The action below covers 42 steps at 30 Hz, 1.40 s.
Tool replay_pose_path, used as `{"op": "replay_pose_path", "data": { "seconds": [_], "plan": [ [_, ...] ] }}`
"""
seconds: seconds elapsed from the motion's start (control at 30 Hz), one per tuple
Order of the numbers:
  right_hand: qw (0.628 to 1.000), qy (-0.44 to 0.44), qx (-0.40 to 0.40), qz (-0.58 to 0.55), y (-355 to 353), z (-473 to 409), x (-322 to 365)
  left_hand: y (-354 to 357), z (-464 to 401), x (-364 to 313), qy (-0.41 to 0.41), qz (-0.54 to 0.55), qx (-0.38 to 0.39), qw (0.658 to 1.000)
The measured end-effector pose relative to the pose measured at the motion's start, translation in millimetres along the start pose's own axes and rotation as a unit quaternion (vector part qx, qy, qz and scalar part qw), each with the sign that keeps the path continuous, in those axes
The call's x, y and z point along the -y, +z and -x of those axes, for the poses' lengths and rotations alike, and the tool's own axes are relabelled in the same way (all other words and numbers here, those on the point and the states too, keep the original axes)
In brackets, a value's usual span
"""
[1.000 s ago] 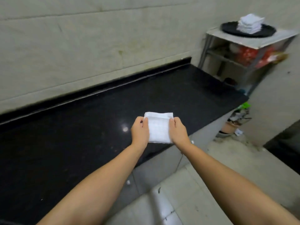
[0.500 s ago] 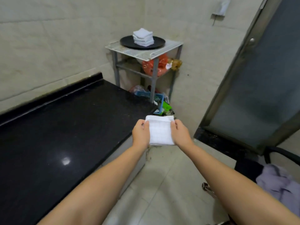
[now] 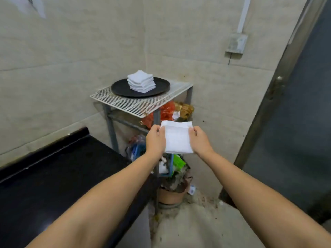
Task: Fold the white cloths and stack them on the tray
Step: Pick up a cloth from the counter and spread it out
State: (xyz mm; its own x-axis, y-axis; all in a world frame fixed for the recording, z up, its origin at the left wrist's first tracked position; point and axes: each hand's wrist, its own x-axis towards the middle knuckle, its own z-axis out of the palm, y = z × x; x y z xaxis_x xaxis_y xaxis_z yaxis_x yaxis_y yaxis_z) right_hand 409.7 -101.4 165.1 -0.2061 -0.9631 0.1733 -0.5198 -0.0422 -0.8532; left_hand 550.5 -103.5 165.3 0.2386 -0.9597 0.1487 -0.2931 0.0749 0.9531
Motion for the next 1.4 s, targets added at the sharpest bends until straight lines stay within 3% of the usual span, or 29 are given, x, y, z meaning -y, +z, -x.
{"op": "replay_pose_path", "data": {
  "seconds": [0.33,0.77,1.0,1.4],
  "plan": [
    [0.992,-0.112,0.049,0.016,37,-220,79,5,-204,-52,0.056,-0.006,-0.107,0.993],
    [0.946,-0.194,0.258,-0.023,148,-488,143,1,-417,-53,-0.071,-0.003,-0.263,0.962],
    [0.91,-0.25,0.325,0.066,196,-539,142,4,-453,-29,-0.115,-0.05,-0.304,0.944],
    [0.901,-0.243,0.353,0.062,212,-553,118,18,-457,-6,-0.156,-0.097,-0.322,0.929]
  ]
}}
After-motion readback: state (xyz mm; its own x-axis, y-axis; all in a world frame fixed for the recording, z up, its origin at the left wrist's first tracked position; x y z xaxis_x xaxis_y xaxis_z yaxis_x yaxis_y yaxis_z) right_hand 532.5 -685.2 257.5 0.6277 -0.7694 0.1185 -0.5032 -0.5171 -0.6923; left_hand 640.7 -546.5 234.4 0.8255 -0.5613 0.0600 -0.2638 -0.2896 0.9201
